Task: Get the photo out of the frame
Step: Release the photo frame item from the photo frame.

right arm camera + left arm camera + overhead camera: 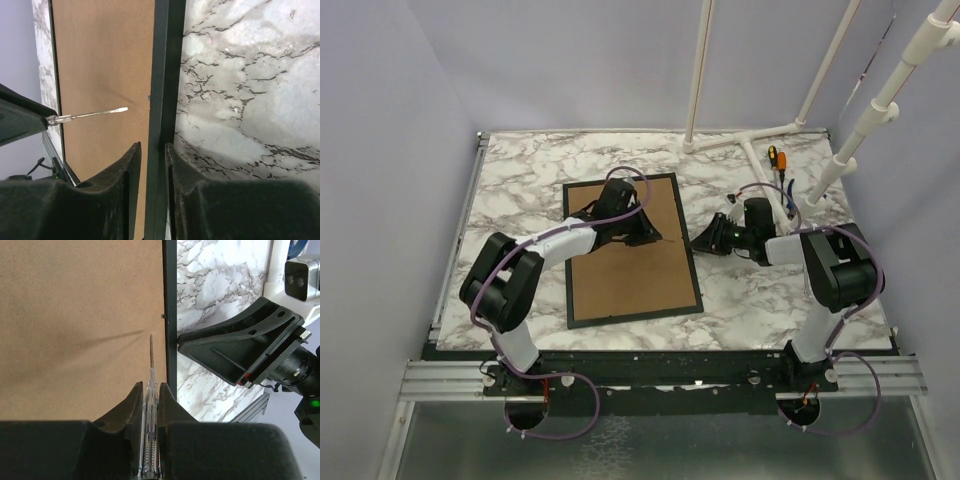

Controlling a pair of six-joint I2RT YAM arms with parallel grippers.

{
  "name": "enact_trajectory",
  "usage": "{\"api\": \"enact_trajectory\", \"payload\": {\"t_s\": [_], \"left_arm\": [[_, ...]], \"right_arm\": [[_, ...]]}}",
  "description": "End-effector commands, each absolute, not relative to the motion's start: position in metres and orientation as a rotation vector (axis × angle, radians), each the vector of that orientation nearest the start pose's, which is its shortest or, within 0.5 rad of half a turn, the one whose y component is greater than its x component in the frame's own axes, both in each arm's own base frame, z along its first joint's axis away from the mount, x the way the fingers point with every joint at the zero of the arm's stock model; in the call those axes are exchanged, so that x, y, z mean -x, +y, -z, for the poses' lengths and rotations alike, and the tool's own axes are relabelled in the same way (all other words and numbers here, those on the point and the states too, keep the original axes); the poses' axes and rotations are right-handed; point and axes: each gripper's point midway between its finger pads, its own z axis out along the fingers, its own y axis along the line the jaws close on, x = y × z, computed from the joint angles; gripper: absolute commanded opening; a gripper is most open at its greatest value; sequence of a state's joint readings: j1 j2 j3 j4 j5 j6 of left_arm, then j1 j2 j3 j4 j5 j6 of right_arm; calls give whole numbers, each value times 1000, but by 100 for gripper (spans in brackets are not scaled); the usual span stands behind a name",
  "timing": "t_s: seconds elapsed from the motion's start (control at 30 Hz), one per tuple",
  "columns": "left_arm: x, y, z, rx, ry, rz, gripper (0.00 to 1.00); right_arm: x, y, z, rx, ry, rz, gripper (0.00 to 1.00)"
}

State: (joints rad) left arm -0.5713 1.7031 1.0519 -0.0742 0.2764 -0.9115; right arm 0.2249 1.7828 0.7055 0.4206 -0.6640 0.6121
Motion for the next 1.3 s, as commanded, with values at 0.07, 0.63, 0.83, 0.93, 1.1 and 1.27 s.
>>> {"api": "enact_trajectory", "payload": {"t_s": [0.07, 0.63, 0.83, 0.93, 1.1, 1.27], "left_arm": [[-341, -321, -96, 225, 2497, 1068, 0], [-347, -328, -78, 240, 2527, 1097, 0], [-348, -326, -74, 264, 2536, 1094, 0], [-348, -322, -73, 289, 2538, 1092, 0], [-347, -313, -79, 313, 2527, 1097, 0], [-347, -308, -81, 322, 2522, 1104, 0]], "right_arm": [[-350, 214, -32, -23, 2314, -1230, 23], [-350, 216, -23, -26, 2329, -1252, 8], [-350, 217, -23, -23, 2328, -1258, 7], [-350, 216, -23, -26, 2328, -1254, 7], [-350, 216, -24, -25, 2328, -1246, 7], [-351, 216, -23, -26, 2329, -1248, 7]]}}
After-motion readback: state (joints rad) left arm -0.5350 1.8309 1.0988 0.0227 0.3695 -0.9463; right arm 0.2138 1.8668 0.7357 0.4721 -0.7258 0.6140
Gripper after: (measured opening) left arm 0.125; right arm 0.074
